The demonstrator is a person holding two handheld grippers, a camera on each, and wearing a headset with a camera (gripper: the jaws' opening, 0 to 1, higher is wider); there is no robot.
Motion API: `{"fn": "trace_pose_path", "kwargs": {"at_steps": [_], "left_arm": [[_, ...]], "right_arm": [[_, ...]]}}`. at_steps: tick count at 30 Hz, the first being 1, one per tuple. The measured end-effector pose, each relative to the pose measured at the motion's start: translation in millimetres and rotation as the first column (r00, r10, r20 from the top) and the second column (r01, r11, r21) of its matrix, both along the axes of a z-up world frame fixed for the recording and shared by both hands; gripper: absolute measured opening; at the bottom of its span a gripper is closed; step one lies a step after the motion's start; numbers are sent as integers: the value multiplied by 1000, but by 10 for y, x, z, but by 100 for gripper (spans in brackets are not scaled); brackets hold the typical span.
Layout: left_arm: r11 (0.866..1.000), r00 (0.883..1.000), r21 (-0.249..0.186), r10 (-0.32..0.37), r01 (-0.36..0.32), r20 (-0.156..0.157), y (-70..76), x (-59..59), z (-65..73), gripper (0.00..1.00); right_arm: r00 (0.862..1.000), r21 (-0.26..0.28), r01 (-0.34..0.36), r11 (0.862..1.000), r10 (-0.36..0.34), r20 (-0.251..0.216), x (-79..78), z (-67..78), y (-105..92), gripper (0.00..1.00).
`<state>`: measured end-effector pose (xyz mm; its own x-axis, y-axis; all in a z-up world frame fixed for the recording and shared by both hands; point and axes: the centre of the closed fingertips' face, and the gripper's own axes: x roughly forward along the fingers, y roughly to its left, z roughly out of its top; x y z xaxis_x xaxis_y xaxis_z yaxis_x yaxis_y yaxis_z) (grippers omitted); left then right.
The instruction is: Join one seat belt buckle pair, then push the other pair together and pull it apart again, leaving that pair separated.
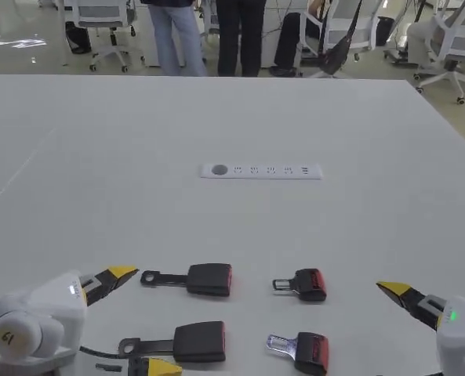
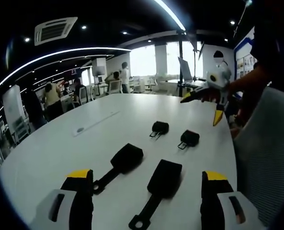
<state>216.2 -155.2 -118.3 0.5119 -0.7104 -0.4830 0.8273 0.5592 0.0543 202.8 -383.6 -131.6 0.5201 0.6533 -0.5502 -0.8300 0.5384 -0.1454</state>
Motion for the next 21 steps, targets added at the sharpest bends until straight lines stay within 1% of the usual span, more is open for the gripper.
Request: {"fn": "trace_pose_path", "kwargs": {"at_steps": [2, 3, 4, 7, 9, 10, 11, 12, 14, 15, 16, 17, 20, 21], "left_arm": [[1000, 1000, 14, -16, 16, 3, -36, 3, -8, 93], [1000, 1000, 17, -22, 22, 1, -51, 3, -13, 93], [999, 999, 25, -33, 33, -9, -72, -3, -31, 92], [997, 999, 48, -51, 52, -13, -107, -15, -64, 89], [996, 997, 59, -66, 68, -26, -143, -36, -88, 86], [995, 996, 65, -77, 80, -41, -163, -55, -108, 85], [994, 995, 70, -84, 87, -49, -176, -63, -122, 82], [991, 994, 85, -95, 99, -57, -181, -69, -151, 81], [989, 993, 97, -104, 109, -59, -198, -68, -172, 79], [987, 991, 106, -113, 120, -71, -208, -75, -193, 77], [986, 990, 109, -117, 125, -77, -214, -75, -206, 76], [983, 988, 118, -128, 138, -90, -224, -86, -233, 73], [975, 982, 145, -156, 171, -104, -245, -98, -290, 68], [969, 979, 163, -168, 185, -115, -247, -105, -324, 66]], "right_arm": [[1000, -23, -23, 999, 23, -4, -12, -35, 18, 94], [999, -28, -33, 999, 32, -6, -19, -48, 26, 93], [999, -37, -42, 998, 42, -10, -25, -62, 31, 92], [997, -64, -69, 996, 67, -22, -40, -94, 49, 87], [996, -81, -84, 993, 82, -26, -38, -123, 46, 85], [996, -86, -90, 992, 88, -24, -36, -129, 48, 84], [995, -95, -100, 990, 98, -28, -39, -144, 52, 82], [994, -98, -107, 989, 104, -32, -40, -154, 57, 80], [992, -111, -123, 986, 119, -41, -51, -178, 69, 77], [991, -117, -132, 984, 128, -46, -55, -197, 76, 75], [989, -120, -140, 983, 135, -55, -64, -211, 82, 73], [988, -126, -151, 981, 144, -61, -73, -231, 91, 71], [983, -144, -177, 974, 168, -75, -96, -291, 111, 67], [981, -146, -185, 972, 175, -80, -104, -305, 119, 66]]}}
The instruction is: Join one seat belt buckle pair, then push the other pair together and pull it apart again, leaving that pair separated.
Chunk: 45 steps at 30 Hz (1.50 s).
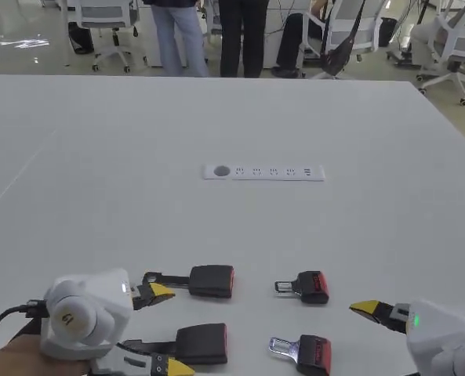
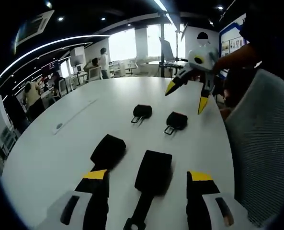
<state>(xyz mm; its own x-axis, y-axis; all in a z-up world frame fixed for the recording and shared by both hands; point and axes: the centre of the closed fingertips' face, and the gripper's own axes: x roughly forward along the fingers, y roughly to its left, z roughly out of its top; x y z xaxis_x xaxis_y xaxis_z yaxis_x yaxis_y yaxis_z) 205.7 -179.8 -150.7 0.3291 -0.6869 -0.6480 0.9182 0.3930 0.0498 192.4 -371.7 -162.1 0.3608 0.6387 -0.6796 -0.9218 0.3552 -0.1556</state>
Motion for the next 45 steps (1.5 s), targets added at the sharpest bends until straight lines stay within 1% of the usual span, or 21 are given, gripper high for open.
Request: {"fn": "trace_pose_path", "kwargs": {"at_steps": [2, 4, 8, 11, 13, 14, 16, 21, 24, 25, 26, 29, 31, 34, 36, 39, 45], "left_arm": [[1000, 1000, 18, -19, 19, -4, -10, -2, -45, 64], [999, 999, 32, -29, 30, -16, -9, -2, -86, 63], [995, 997, 77, -57, 60, -51, 10, -15, -198, 57], [991, 995, 110, -70, 78, -69, 11, -20, -266, 53], [990, 994, 116, -75, 84, -76, 7, -9, -289, 51], [988, 993, 124, -79, 90, -87, 4, -10, -298, 50], [986, 991, 135, -88, 101, -98, -4, -16, -303, 47], [979, 987, 158, -112, 129, -111, -33, -12, -348, 43], [973, 984, 174, -129, 150, -126, -36, -19, -387, 41], [971, 983, 180, -134, 155, -125, -45, -23, -391, 40], [969, 982, 186, -143, 164, -122, -52, -23, -398, 40], [964, 979, 197, -154, 178, -132, -61, -26, -426, 39], [961, 978, 205, -157, 183, -138, -54, -23, -449, 38], [958, 976, 214, -161, 190, -147, -42, -10, -496, 37], [956, 974, 220, -163, 195, -156, -36, -7, -516, 37], [952, 973, 228, -168, 202, -160, -38, -8, -525, 35], [945, 969, 243, -181, 219, -168, -34, -17, -547, 34]], "right_arm": [[1000, -19, -24, 1000, 24, -8, -19, -48, 13, 62], [999, -32, -38, 999, 38, -9, -20, -82, 10, 60], [998, -46, -56, 997, 55, -30, -28, -144, 17, 54], [997, -55, -66, 996, 64, -41, -33, -180, 30, 52], [996, -55, -71, 996, 68, -52, -33, -206, 44, 50], [996, -59, -74, 996, 71, -56, -34, -220, 56, 49], [996, -64, -72, 995, 68, -63, -26, -246, 72, 49], [995, -61, -75, 995, 70, -75, -24, -270, 128, 47], [994, -63, -79, 995, 74, -81, -21, -297, 146, 45], [994, -64, -80, 995, 74, -82, -17, -305, 153, 45], [994, -65, -81, 995, 76, -83, -12, -333, 153, 44], [993, -71, -83, 994, 76, -89, 19, -403, 152, 42], [993, -73, -83, 994, 76, -92, 29, -398, 151, 42], [992, -78, -84, 993, 76, -101, 44, -429, 162, 40], [991, -84, -86, 993, 77, -105, 49, -434, 164, 38], [990, -89, -90, 992, 79, -113, 43, -447, 163, 34], [988, -98, -96, 991, 83, -128, 44, -473, 170, 33]]}}
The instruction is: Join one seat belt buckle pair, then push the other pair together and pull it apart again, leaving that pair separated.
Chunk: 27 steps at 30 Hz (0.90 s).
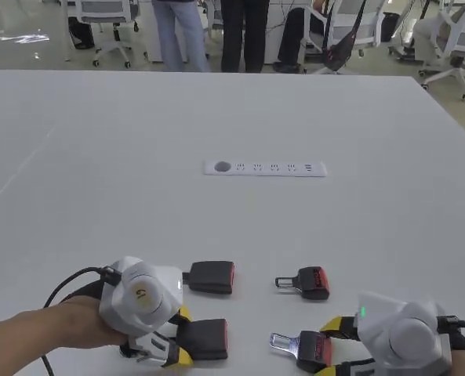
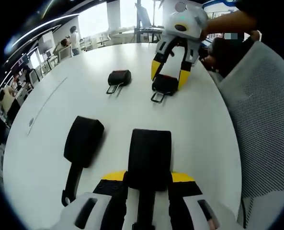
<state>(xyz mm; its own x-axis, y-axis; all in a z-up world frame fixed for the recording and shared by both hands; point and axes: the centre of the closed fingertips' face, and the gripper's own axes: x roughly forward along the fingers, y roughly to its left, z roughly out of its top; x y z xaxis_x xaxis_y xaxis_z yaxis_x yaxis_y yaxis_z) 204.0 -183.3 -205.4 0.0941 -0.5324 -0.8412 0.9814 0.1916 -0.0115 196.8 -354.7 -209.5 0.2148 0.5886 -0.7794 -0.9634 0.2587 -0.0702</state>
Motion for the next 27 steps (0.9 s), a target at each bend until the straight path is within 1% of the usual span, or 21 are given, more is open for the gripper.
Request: {"fn": "trace_pose_path", "kwargs": {"at_steps": [3, 8, 15, 27], "left_arm": [[1000, 1000, -1, -4, 4, -8, 6, -2, 3, 34], [1000, 1000, 4, -22, 22, -12, 28, 8, -6, 33], [999, 999, 26, -47, 48, -19, 22, -4, -7, 33], [998, 998, 28, -56, 57, -25, 35, 9, -24, 33]], "right_arm": [[1000, -1, -1, 1000, 1, -4, -1, -5, 0, 33], [1000, -9, -14, 1000, 14, -8, -1, -5, 2, 32], [999, -28, -49, 998, 48, -11, -6, -2, 14, 32], [993, -48, -114, 992, 114, -4, 20, 13, 79, 32]]}}
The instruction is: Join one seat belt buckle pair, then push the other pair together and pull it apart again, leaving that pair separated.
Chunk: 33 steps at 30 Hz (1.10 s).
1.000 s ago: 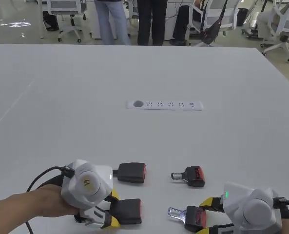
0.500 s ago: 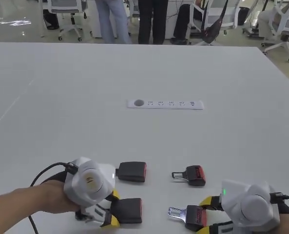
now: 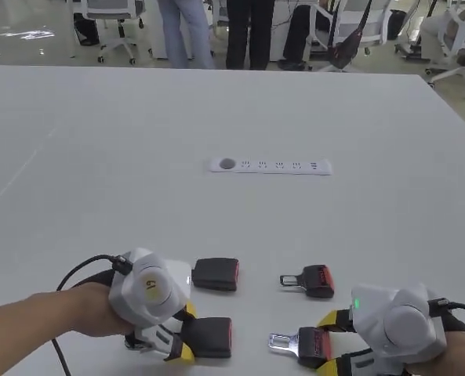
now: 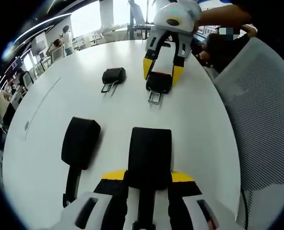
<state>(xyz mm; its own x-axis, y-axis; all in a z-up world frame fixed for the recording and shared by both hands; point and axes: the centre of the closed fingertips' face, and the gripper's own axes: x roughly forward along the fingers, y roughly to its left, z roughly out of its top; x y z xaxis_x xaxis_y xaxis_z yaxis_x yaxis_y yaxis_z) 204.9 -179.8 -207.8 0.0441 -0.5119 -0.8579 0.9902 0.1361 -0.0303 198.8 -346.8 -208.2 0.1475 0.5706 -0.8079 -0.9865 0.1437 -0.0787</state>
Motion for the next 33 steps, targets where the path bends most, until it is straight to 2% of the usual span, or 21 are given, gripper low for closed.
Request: {"fn": "trace_pose_path", "kwargs": {"at_steps": [15, 33], "left_arm": [[999, 1000, 16, -30, 30, -3, -8, -27, -5, 33], [997, 998, 54, -57, 58, -13, 7, -18, -11, 33]], "right_arm": [[999, -13, -52, 999, 52, -7, 20, 7, 107, 32], [998, 1, -64, 998, 64, -14, 20, 1, 298, 32]]}}
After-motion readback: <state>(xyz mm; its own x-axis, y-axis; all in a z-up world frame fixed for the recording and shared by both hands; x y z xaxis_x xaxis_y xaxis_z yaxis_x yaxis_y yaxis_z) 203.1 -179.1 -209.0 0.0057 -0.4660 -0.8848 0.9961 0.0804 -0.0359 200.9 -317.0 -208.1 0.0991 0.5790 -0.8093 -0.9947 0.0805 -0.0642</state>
